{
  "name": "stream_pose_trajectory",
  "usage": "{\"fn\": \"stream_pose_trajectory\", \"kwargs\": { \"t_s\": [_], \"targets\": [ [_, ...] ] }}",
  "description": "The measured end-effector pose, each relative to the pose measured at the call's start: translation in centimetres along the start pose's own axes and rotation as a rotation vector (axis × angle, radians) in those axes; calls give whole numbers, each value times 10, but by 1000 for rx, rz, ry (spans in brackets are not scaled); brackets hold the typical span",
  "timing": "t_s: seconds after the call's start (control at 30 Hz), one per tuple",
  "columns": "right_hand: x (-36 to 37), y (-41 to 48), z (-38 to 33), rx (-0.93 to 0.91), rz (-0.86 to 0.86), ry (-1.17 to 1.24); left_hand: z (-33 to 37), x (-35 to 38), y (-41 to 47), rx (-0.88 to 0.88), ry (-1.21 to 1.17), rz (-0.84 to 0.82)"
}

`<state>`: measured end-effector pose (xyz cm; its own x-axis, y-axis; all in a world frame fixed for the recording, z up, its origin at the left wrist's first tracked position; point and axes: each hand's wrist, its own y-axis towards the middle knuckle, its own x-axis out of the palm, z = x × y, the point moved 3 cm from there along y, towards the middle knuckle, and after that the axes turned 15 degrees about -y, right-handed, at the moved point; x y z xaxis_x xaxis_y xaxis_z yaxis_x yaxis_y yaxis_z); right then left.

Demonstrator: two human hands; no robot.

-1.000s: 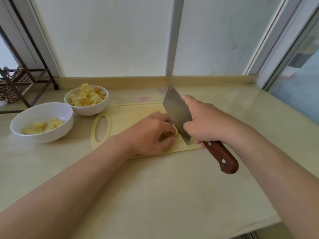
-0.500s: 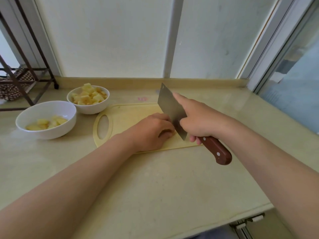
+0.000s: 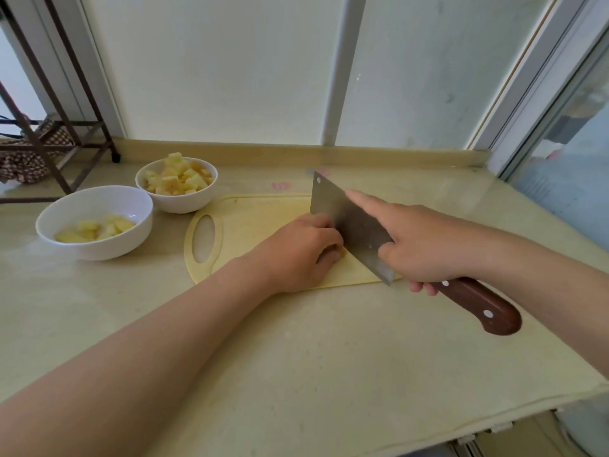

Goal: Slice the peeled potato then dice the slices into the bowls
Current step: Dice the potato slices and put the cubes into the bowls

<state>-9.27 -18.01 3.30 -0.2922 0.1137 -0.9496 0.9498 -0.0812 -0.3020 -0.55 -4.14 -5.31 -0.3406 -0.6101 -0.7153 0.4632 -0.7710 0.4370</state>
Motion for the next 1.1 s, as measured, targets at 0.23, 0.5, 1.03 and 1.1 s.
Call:
{"fn": "stream_pose_trajectory", "kwargs": {
  "t_s": [0.23, 0.5, 1.03, 1.1],
  "targets": [
    [6, 15, -2, -30, 29, 24, -1, 1, 1, 21, 5, 21],
    [1, 44, -10, -43, 69, 68, 2, -2, -2, 25, -20, 22],
    [3, 16, 3, -40, 89, 137, 1, -5, -5, 29, -15, 57],
    [1, 14, 2, -44, 99, 138, 1, -5, -4, 30, -8, 54]
  ]
}}
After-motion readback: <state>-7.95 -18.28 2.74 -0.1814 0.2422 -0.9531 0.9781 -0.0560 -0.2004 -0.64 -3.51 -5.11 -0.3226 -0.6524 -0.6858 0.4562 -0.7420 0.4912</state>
